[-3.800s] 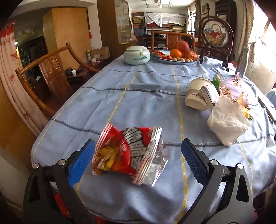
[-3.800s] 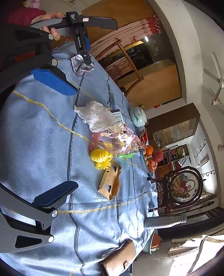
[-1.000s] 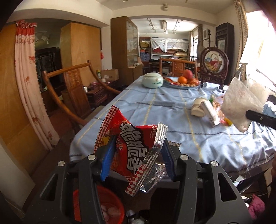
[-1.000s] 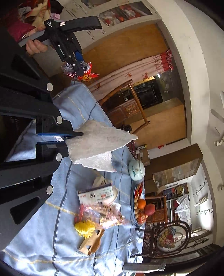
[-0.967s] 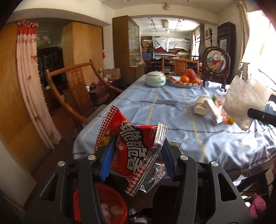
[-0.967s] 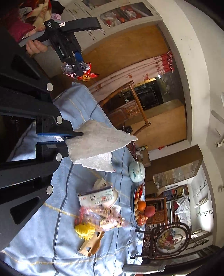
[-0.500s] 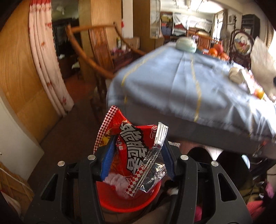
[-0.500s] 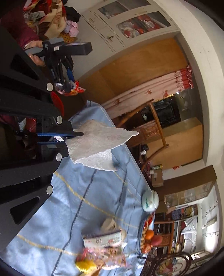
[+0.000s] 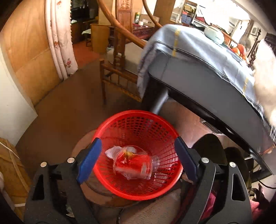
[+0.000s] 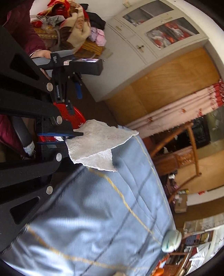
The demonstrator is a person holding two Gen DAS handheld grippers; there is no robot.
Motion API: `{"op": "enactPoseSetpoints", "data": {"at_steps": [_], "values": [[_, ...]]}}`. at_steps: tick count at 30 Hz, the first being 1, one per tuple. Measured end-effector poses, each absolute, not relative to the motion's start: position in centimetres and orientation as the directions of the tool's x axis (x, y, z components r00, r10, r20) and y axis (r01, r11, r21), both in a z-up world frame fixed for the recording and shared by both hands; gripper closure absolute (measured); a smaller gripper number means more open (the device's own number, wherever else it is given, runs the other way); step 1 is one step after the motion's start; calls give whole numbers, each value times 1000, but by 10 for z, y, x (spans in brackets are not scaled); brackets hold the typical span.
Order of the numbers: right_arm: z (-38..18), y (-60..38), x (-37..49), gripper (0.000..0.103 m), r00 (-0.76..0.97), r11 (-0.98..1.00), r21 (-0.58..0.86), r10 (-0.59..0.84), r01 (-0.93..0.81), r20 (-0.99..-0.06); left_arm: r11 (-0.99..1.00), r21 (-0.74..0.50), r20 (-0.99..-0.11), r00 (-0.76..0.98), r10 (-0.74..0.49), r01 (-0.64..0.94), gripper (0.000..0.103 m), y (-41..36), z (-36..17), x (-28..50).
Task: Collect trash
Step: 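Open the left tool over the red wastebasket while the right tool drops the tissue in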
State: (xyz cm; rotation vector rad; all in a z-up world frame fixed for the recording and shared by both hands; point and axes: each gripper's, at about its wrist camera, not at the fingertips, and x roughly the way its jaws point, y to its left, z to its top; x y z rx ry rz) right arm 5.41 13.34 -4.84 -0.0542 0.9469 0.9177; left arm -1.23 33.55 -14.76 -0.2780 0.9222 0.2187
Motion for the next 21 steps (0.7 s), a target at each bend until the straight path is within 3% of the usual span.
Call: {"op": "enactPoseSetpoints", "data": {"at_steps": [12,13,15,16,21], "values": [[-102,213,49,95,91,581,334,581,-742,-809,903,-112,-785,594,176,-416,16,374,-147,-30],[-106,218,49,92,77,580,338,573,-741,-816,900,-109,-782,596,186,-423,15,376,-146,-32],[-111,225,51,77,59,579,353,573,-734,-817,895,-97,-777,595,205,-434,14,379,-145,-34],[-111,226,51,65,64,583,353,575,-732,-816,894,-90,-776,594,214,-439,14,380,-145,-35],[-103,222,51,61,99,590,333,580,-735,-808,887,-89,-771,595,226,-452,13,384,-143,-37]]}}
